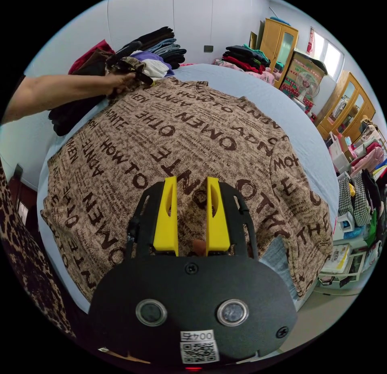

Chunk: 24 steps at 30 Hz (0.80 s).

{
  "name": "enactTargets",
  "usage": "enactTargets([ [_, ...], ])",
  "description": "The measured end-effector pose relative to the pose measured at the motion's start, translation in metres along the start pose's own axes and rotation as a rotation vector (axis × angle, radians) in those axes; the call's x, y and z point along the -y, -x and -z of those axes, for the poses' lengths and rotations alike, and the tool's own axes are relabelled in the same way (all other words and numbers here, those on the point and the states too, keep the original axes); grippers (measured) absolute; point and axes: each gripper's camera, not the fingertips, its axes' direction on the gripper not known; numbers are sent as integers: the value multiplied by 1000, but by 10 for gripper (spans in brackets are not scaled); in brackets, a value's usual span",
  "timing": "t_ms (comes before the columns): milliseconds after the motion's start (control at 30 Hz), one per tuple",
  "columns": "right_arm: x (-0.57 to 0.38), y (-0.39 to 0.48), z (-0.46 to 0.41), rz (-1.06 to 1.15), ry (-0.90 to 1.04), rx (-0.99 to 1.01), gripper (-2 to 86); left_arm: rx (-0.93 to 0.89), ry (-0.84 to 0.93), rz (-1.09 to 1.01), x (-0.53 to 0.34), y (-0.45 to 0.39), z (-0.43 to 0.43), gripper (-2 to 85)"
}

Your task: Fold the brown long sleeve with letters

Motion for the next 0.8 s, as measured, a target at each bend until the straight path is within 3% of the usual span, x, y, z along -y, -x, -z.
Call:
enactTargets([
  [200,-2,0,-4,-2,0,5,111,-180,-3,12,-4,20,7,1],
  [300,-3,0,-6,-2,0,4,111,-147,-106,-47,-27,7,58,1],
  [367,-4,0,-7,-3,0,6,111,-221,-204,-103,-71,-9,94,1],
  [533,-6,2,-11,-3,1,5,110,-126,38,-90,-144,-9,50,1],
  [633,-8,1,-13,-7,0,13,110,-212,7,32,-166,22,59,2],
  [700,-8,0,-15,-9,0,19,110,-218,-54,-16,-178,13,84,3],
  [800,-10,1,-18,-10,0,21,110,-406,-49,-193,-212,-42,118,6],
])
